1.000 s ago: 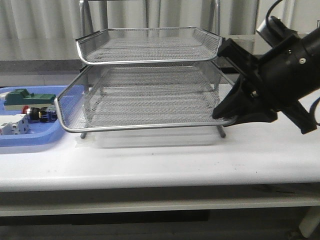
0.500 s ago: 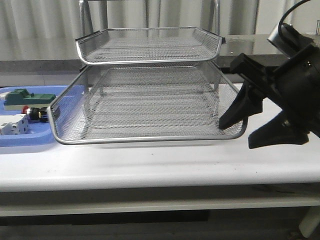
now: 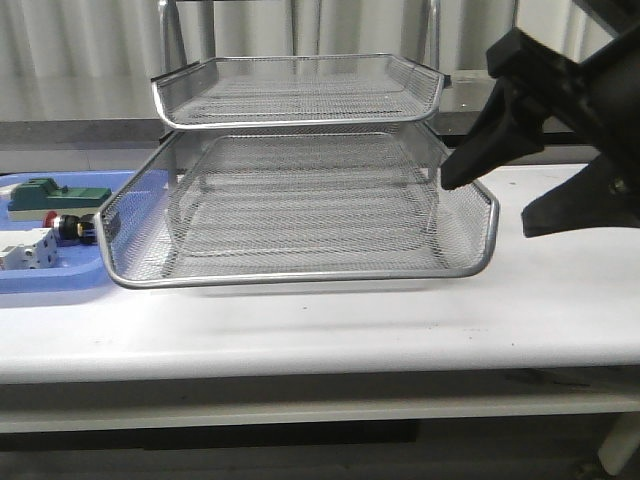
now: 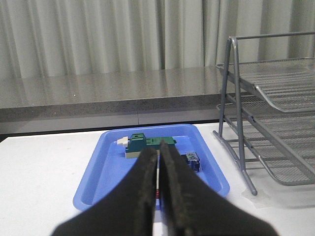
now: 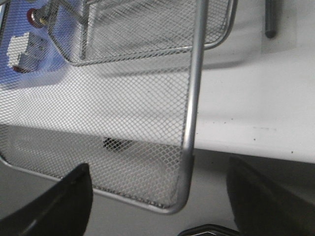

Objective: Place button on rack with both arms

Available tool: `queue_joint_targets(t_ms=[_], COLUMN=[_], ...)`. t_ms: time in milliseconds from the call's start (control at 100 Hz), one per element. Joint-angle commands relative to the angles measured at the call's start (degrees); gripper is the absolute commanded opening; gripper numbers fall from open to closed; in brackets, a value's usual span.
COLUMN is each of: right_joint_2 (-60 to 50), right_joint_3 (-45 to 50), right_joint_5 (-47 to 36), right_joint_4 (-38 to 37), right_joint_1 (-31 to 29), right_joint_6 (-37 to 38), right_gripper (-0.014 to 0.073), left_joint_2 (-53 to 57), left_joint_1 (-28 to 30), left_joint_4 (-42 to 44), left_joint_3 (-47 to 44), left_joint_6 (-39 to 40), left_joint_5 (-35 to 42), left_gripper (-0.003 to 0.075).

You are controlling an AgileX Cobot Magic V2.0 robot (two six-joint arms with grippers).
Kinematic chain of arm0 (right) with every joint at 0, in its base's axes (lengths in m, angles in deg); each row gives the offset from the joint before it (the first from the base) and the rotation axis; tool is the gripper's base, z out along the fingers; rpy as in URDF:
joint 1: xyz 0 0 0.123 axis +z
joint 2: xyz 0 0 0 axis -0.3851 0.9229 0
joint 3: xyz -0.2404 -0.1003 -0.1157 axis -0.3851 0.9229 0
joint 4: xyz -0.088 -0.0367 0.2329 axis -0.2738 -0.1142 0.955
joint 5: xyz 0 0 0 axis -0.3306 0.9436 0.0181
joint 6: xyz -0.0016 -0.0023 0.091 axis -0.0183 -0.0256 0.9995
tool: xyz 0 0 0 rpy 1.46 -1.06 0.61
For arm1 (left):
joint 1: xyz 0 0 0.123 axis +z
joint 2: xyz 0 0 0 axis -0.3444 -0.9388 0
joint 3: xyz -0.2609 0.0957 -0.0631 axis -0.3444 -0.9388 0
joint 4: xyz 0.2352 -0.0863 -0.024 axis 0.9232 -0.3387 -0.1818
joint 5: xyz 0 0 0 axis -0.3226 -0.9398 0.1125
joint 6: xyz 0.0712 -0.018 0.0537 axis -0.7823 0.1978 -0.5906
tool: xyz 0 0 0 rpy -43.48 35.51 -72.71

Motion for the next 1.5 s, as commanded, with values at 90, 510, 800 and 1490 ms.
queue_joint_targets(t_ms=[90,510,800,1490], right_joint_2=[-7.4,-25.3,-38.7,-50.8], right_joint_3=[-1.2,-1.2,-1.2,-1.2], right_joint_5=[1.9,15.7,24.5,29.0], right_joint_4=[-16.1,-64.7,-71.5,-71.6], right_joint_1=[-0.1,-0.1,-0.1,-0.1], right_joint_6=[11.9,48.5,53.8,54.4], right_gripper=[0.0524,0.0499,0.0498,-0.0063], left_joint_2=[1.8,1.8,1.8,1.8], left_joint_1=[0.0,0.0,0.0,0.0], left_joint_4=[-0.6,-0.6,-0.6,-0.6], left_joint_3=[-2.7,-2.7,-2.7,-2.7], left_joint_6=[0.5,0.5,0.5,0.5], left_joint_5=[4.7,4.7,4.7,4.7], left_gripper=[0.0004,0.0004,0.0004,0.0004])
